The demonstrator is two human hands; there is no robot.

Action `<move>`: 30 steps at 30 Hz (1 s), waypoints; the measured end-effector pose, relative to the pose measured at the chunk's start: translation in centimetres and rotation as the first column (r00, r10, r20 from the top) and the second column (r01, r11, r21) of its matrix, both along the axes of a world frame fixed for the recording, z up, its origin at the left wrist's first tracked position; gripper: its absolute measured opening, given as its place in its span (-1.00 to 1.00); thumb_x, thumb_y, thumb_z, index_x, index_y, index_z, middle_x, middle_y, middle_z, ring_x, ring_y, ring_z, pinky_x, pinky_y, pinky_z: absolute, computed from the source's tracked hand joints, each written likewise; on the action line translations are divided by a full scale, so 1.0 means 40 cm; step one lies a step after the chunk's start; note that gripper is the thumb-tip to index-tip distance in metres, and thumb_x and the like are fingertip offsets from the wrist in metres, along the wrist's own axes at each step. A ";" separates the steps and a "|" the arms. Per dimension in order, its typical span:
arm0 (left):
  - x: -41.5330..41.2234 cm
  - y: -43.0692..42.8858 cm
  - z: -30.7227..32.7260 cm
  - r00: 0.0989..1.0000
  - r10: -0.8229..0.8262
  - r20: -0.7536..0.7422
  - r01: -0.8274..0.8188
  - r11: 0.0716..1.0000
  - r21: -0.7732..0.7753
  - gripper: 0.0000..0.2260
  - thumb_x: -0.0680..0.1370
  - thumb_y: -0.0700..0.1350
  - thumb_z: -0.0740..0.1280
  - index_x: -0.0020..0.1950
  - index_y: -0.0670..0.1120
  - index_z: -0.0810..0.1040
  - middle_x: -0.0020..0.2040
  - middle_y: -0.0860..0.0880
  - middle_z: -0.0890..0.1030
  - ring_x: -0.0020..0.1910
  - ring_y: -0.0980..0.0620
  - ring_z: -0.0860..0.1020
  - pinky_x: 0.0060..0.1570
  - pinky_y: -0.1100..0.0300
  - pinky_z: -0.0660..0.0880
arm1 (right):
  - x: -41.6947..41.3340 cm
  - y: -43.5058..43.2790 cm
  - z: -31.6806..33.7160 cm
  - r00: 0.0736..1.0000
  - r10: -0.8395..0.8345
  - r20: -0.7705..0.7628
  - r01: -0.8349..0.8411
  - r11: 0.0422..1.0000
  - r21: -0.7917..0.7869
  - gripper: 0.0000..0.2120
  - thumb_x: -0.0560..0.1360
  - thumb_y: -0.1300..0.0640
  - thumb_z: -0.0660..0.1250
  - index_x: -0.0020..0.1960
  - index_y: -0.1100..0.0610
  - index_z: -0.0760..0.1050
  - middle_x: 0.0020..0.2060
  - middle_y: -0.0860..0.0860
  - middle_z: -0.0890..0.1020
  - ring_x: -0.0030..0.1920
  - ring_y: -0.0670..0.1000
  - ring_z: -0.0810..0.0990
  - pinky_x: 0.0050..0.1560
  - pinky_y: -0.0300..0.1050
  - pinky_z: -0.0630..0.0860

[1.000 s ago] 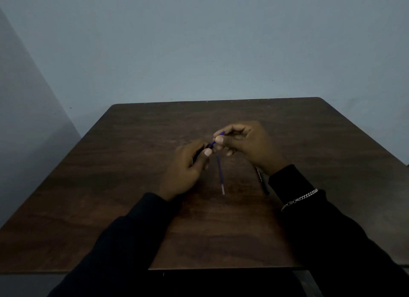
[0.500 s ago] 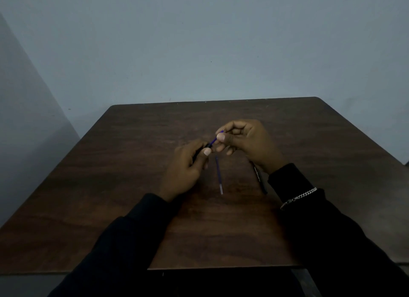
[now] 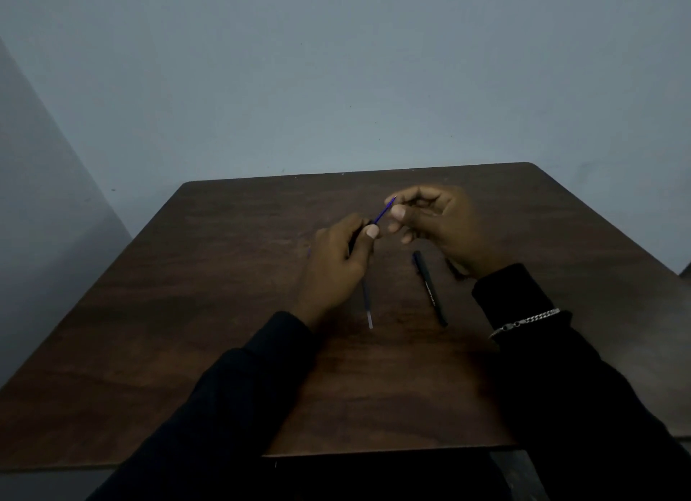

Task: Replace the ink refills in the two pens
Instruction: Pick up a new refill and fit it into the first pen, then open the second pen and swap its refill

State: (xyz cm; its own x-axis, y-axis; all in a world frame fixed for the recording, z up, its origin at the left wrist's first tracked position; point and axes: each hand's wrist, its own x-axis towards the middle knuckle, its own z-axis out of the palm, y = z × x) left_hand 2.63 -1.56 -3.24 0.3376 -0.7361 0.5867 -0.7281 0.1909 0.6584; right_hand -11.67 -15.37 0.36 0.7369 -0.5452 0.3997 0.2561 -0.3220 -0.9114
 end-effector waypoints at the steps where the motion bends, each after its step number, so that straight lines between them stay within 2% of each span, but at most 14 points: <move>1: -0.004 -0.005 0.001 1.000 0.004 -0.006 -0.004 1.000 -0.007 -0.68 0.72 -0.05 0.22 -0.06 -0.25 0.59 -0.31 -0.13 0.59 -0.34 -0.04 0.54 -0.30 -0.01 0.43 | -0.015 -0.011 0.006 0.999 -0.016 -0.032 0.015 1.000 -0.010 -0.88 0.56 0.28 0.42 0.09 0.19 0.66 -0.03 0.21 0.73 -0.14 0.09 0.73 -0.24 -0.13 0.65; 3: -0.014 -0.013 -0.009 1.000 0.014 -0.002 -0.014 1.000 0.007 -0.65 0.72 -0.01 0.21 -0.07 -0.24 0.58 -0.31 -0.15 0.59 -0.34 -0.06 0.53 -0.28 -0.08 0.44 | -0.052 -0.044 0.015 0.990 -0.083 -0.113 0.079 0.996 -0.038 -0.81 0.56 0.26 0.43 0.17 0.23 0.64 0.01 0.22 0.72 -0.10 0.09 0.73 -0.19 -0.13 0.67; 5: -0.017 -0.017 -0.028 1.000 0.025 0.012 -0.025 0.999 0.045 -0.62 0.72 0.07 0.18 -0.08 -0.18 0.57 -0.30 -0.13 0.58 -0.32 -0.09 0.54 -0.26 -0.17 0.48 | -0.090 -0.086 0.012 0.958 -0.202 -0.203 0.185 0.978 -0.097 -0.82 0.57 0.25 0.43 0.16 0.22 0.65 -0.03 0.20 0.72 -0.11 0.09 0.72 -0.19 -0.13 0.67; 8: -0.008 -0.022 -0.053 0.998 0.027 0.048 -0.030 0.998 0.054 -0.62 0.72 0.09 0.18 -0.12 -0.13 0.54 -0.31 -0.09 0.56 -0.32 -0.08 0.54 -0.26 -0.21 0.48 | -0.138 -0.148 -0.005 0.839 -0.383 -0.387 0.309 0.920 -0.241 -0.88 0.57 0.22 0.43 0.08 0.23 0.67 -0.18 0.20 0.72 -0.19 0.14 0.70 -0.21 -0.12 0.65; 11: 0.000 -0.022 -0.062 0.996 0.036 0.076 -0.039 0.999 0.030 -0.64 0.73 0.06 0.20 -0.15 -0.12 0.52 -0.34 -0.06 0.55 -0.36 -0.04 0.53 -0.28 -0.19 0.45 | -0.162 -0.181 -0.018 0.634 -0.475 -0.610 0.250 0.873 -0.419 -0.89 0.56 0.20 0.43 -0.02 0.25 0.68 -0.32 0.09 0.69 -0.35 0.04 0.66 -0.27 -0.17 0.58; 14: 0.002 -0.023 -0.065 0.996 0.042 0.080 -0.044 0.999 0.023 -0.64 0.72 0.06 0.19 -0.15 -0.13 0.52 -0.35 -0.06 0.55 -0.36 -0.03 0.54 -0.28 -0.16 0.45 | -0.162 -0.192 -0.025 0.539 -0.395 -0.744 0.181 0.917 -0.356 -0.88 0.56 0.24 0.41 0.00 0.29 0.67 -0.22 0.21 0.72 -0.25 0.09 0.70 -0.28 -0.14 0.63; 20: -0.005 -0.020 -0.066 0.997 0.016 0.077 -0.018 0.999 0.027 -0.66 0.73 0.04 0.20 -0.15 -0.12 0.51 -0.34 -0.06 0.55 -0.36 -0.04 0.54 -0.29 -0.16 0.45 | -0.150 -0.181 -0.030 0.505 -0.375 -0.778 0.201 0.927 -0.317 -0.86 0.56 0.27 0.40 0.08 0.33 0.62 -0.10 0.23 0.71 -0.27 0.05 0.68 -0.38 -0.19 0.60; 26: -0.008 -0.019 -0.063 0.996 0.024 0.085 -0.025 0.999 0.019 -0.65 0.72 0.04 0.20 -0.15 -0.13 0.53 -0.34 -0.05 0.55 -0.36 0.00 0.52 -0.30 -0.07 0.43 | -0.140 -0.172 -0.030 0.497 -0.363 -0.788 0.222 0.931 -0.289 -0.87 0.53 0.33 0.41 0.05 0.37 0.63 -0.24 0.13 0.68 -0.33 0.03 0.67 -0.44 -0.23 0.59; 30: -0.007 -0.018 -0.064 0.996 0.023 0.081 -0.025 0.999 0.026 -0.67 0.73 0.00 0.22 -0.16 -0.13 0.52 -0.34 -0.05 0.55 -0.36 0.01 0.51 -0.29 -0.03 0.42 | -0.130 -0.165 -0.032 0.483 -0.384 -0.787 0.226 0.923 -0.312 -0.90 0.54 0.32 0.40 0.01 0.34 0.64 -0.20 0.20 0.72 -0.33 0.04 0.69 -0.40 -0.19 0.62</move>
